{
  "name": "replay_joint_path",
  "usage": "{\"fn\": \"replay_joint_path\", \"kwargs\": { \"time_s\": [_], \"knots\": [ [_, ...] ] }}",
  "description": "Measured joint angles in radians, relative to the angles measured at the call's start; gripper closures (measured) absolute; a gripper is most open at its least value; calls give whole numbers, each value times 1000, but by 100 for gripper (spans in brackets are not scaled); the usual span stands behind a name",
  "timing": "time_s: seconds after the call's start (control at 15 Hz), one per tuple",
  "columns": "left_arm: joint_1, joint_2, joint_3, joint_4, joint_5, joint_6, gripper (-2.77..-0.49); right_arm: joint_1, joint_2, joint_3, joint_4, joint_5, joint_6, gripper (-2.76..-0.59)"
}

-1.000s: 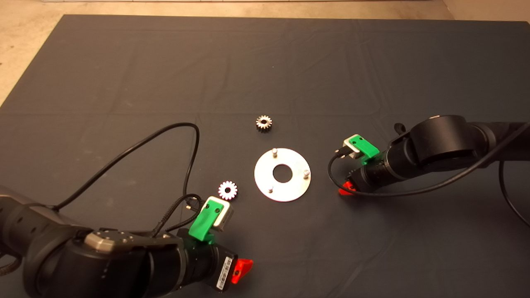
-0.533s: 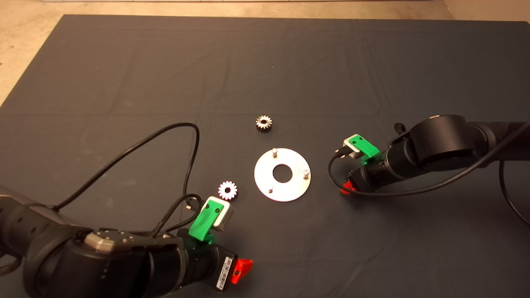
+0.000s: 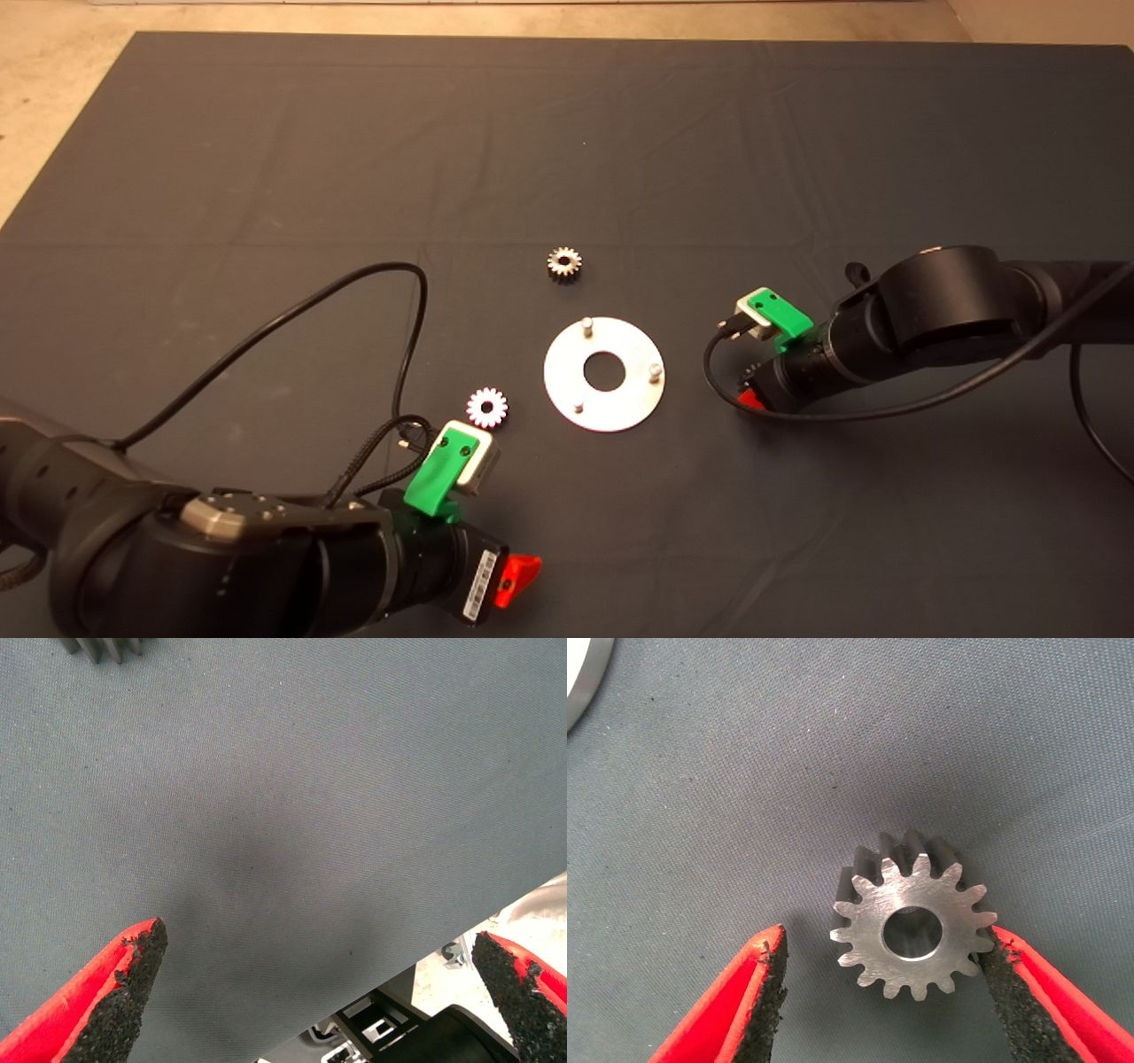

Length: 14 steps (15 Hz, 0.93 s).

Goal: Install three planetary gears onto the carrier pins

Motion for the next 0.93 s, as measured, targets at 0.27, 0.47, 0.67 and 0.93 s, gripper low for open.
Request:
{"fn": "replay_joint_path", "kwargs": {
  "time_s": [0.27,0.47,0.67,0.93],
  "knots": [
    [0,0,0,0,0,3,-248,0,-4,0,0,0,-7,-139],
    [0,0,0,0,0,4,-248,0,-5,0,0,-3,-10,-125],
    [0,0,0,0,0,4,-248,0,-5,0,0,-3,-10,-111],
    [0,0,0,0,0,6,-248,0,-5,0,0,-3,-11,-107]
  ]
}}
